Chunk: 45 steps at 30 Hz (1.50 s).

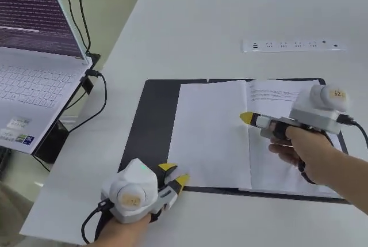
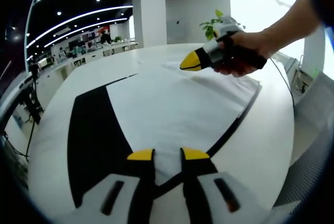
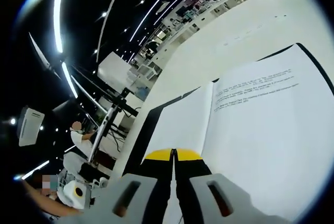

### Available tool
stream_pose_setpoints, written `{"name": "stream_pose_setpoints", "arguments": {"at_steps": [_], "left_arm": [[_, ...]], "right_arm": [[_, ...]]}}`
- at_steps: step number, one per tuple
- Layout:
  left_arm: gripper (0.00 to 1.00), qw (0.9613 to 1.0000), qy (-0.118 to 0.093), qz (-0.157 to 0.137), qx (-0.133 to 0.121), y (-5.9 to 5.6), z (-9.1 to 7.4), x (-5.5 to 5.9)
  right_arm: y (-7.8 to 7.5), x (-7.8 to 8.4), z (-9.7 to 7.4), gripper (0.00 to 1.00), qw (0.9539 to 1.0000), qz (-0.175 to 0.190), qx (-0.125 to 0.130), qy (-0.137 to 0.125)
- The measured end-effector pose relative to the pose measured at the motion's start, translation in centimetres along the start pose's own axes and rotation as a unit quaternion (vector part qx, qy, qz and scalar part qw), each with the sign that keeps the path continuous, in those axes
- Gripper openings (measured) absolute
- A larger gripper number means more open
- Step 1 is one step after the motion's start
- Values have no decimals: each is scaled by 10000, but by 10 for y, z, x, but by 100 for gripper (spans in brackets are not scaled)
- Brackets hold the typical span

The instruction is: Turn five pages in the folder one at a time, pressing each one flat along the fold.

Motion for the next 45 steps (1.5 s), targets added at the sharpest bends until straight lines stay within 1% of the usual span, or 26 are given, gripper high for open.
{"name": "stream_pose_setpoints", "arguments": {"at_steps": [1, 2, 3, 5, 6, 7, 8, 10, 11, 12, 13, 16, 19, 21, 23, 25, 28, 35, 39, 45], "left_arm": [[18, 10000, 0, -6, -4, 0, 0, 0], [18, 10000, 2, -1, -4, 0, 0, 0], [18, 10000, 3, -4, -3, 0, 0, 0], [18, 10000, 3, 1, -2, 1, 0, 1], [18, 10000, 1, 0, -1, 1, 0, 1], [18, 10000, -3, 1, 0, 1, 0, 0], [18, 10000, -7, 4, 3, 0, 0, 0], [18, 10000, -17, 1, 3, 0, 0, -1], [18, 10000, -18, -1, 1, 0, -1, -1], [18, 10000, -18, -6, -2, 0, -1, -1], [18, 10000, -22, -11, -3, 0, -1, -1], [18, 10000, -44, -17, -5, 0, -1, -1], [18, 10000, -47, -35, -21, 0, -1, -1], [18, 10000, -52, -43, -34, 0, -1, -1], [18, 10000, -57, -43, -37, -1, -1, -1], [18, 9999, -71, -62, -43, -1, -2, -1], [18, 9999, -102, -74, -47, -1, -1, -1], [18, 9999, -125, -85, -52, -1, -1, -1], [18, 9999, -134, -78, -55, -1, 0, -1], [18, 9998, -156, -81, -56, -1, 0, -1]], "right_arm": [[0, -1, 1, 0, 9999, 141, 16, -20], [-4, -3, 5, 0, 9994, 336, 28, 5], [-7, -5, 6, 0, 9993, 374, 57, -31], [-13, -8, 11, 0, 9993, 351, 89, -19], [-18, -10, 16, 0, 9990, 410, 164, 36], [-19, -12, 18, 0, 9990, 401, 166, 40], [-24, -12, 21, 0, 9989, 405, 206, 106], [-32, -9, 24, 0, 9968, 685, 298, 283], [-32, -11, 27, 0, 9960, 817, 179, 298], [-33, -14, 28, 0, 9963, 800, 168, 266], [-34, -16, 30, 0, 9972, 638, 192, 348], [-31, -24, 38, 0, 9975, 524, 179, 439], [-38, -33, 44, 0, 9979, 421, 299, 386], [-42, -36, 47, 0, 9968, 626, 350, 366], [-45, -40, 50, 0, 9969, 636, 350, 302], [-47, -44, 53, 0, 9967, 657, 388, 273], [-49, -52, 58, 0, 9965, 672, 467, 163], [-55, -65, 69, 0, 9956, 741, 574, 32], [-59, -74, 75, 0, 9947, 802, 639, -103], [-65, -86, 82, 0, 9919, 1015, 712, -273]]}}
Point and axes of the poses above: the centre of the closed fingertips' face, and the gripper's own axes: z roughly forward along the fingers, y roughly to its left, x roughly out of its underside, the point moved 5 cm from there along -z, roughly backward along the fingers, and after that the axes turned 3 degrees about -y, right-handed, at the moved point
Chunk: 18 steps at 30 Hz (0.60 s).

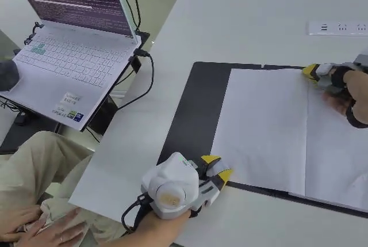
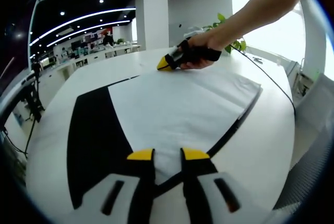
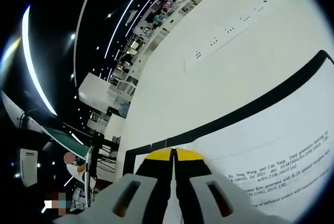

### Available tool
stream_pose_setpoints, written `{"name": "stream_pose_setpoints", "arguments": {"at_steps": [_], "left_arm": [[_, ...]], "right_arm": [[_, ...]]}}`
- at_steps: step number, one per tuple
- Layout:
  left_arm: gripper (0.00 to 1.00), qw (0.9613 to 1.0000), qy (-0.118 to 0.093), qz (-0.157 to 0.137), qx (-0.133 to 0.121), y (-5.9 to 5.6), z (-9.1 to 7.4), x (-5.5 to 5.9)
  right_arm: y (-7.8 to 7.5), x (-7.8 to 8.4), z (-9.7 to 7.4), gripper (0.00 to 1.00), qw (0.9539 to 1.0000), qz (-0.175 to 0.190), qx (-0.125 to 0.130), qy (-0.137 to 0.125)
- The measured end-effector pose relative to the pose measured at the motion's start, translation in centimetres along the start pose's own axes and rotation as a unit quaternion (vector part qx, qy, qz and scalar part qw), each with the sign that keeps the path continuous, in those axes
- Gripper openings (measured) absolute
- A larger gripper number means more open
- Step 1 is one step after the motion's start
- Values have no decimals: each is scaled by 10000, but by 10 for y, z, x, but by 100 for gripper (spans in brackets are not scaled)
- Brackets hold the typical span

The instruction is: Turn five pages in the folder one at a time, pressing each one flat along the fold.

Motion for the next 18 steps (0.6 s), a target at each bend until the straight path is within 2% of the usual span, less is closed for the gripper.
{"name": "stream_pose_setpoints", "arguments": {"at_steps": [2, 4, 9, 18], "left_arm": [[18, 10000, -13, -29, -7, 0, 0, 0], [18, 10000, -5, -38, -7, 1, 0, 1], [18, 10000, -22, -79, -20, 1, -1, 1], [18, 10000, -29, -86, -4, 1, -2, 0]], "right_arm": [[0, -2, 1, 0, 10000, 34, -4, -27], [-3, -2, 0, 0, 9995, 304, -85, -36], [-2, 2, -5, 0, 9991, 382, -179, 48], [0, 21, -19, 0, 9977, 478, -374, 304]]}}
Point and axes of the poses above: the centre of the closed fingertips' face, and the gripper's own axes: z roughly forward along the fingers, y roughly to its left, x roughly out of its underside, the point moved 5 cm from there along -z, roughly backward along the fingers, and after that the axes turned 3 degrees about -y, right-handed, at the moved point
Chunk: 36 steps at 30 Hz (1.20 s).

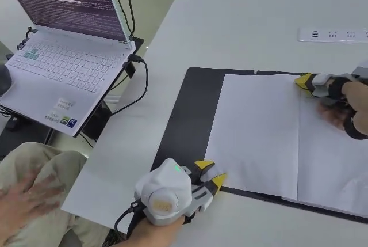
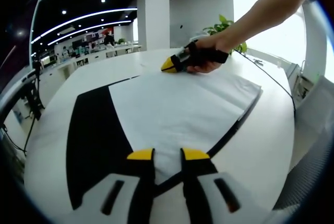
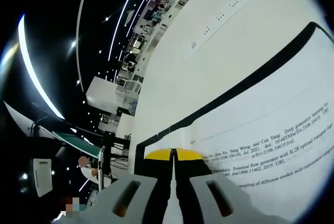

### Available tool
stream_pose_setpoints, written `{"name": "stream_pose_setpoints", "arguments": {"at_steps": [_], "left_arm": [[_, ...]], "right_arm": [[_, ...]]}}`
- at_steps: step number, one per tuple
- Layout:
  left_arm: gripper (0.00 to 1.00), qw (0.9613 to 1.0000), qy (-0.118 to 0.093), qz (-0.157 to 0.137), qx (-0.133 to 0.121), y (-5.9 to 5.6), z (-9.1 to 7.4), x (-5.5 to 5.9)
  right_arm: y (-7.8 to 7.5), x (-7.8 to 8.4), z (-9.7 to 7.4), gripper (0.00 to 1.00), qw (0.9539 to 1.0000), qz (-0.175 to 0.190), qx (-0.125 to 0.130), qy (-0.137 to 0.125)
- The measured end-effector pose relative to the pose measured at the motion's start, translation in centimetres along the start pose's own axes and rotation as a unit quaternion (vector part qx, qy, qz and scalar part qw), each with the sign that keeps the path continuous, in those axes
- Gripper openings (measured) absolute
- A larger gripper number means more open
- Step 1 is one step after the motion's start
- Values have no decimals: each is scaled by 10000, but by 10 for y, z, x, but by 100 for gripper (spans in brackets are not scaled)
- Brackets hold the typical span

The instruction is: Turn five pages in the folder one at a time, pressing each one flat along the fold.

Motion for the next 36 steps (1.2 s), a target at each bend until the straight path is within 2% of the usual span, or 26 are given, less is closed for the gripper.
{"name": "stream_pose_setpoints", "arguments": {"at_steps": [13, 36], "left_arm": [[18, 10000, -20, -30, 16, 0, 0, 1], [18, 10000, -30, -26, 6, -2, 0, 1]], "right_arm": [[1, 25, -18, 0, 9994, 274, -166, 162], [2, 69, -56, 0, 9968, 466, -371, 538]]}}
Point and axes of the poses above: the centre of the closed fingertips' face, and the gripper's own axes: z roughly forward along the fingers, y roughly to its left, x roughly out of its underside, the point moved 5 cm from there along -z, roughly backward along the fingers, and after that the axes turned 3 degrees about -y, right-handed, at the moved point
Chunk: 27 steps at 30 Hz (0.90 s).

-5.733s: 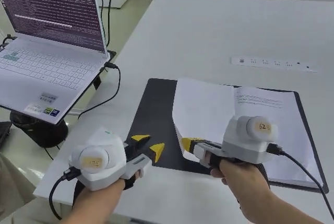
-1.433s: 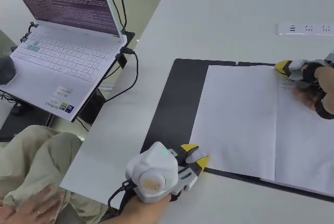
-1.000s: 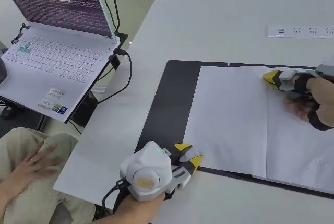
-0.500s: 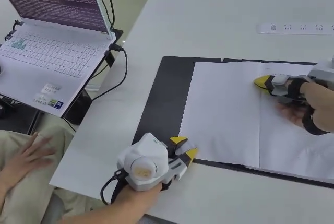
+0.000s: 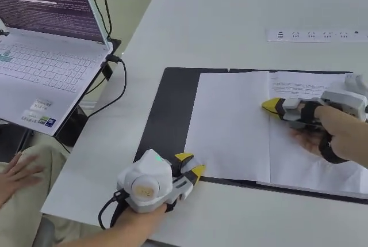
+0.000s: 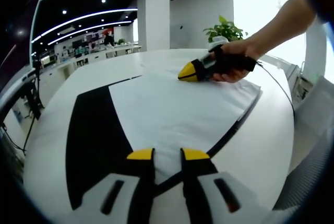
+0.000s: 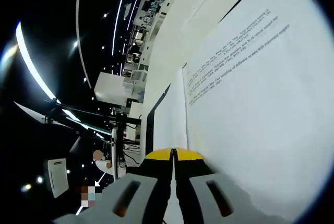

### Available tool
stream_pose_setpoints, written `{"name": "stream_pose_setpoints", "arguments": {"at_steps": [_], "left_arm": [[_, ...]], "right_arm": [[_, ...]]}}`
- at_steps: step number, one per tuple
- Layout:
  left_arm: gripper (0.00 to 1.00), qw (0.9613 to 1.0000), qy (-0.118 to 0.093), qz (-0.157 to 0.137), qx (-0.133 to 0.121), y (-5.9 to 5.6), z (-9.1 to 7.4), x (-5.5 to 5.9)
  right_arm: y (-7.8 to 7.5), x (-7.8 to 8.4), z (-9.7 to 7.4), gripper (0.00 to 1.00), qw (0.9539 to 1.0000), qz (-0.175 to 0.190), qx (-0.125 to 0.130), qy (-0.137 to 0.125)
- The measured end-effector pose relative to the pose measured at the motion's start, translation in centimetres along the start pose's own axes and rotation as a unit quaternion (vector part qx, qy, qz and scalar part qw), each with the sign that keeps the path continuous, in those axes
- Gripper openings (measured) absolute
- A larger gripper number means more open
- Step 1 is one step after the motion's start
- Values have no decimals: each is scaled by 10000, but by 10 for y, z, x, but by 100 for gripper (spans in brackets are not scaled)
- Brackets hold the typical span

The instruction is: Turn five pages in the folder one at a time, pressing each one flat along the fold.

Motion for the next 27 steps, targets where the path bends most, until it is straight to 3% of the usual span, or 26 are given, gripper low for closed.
{"name": "stream_pose_setpoints", "arguments": {"at_steps": [27], "left_arm": [[18, 9999, -35, -93, -28, 0, 0, 1]], "right_arm": [[-2, 58, -28, 0, 9989, 142, -90, 433]]}}
Point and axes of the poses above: the centre of the closed fingertips' face, and the gripper's own axes: z roughly forward along the fingers, y roughly to its left, x roughly out of its underside, the point moved 5 cm from there along -z, roughly backward along the fingers, and after that the axes turned 3 degrees about -y, right-handed, at the moved point
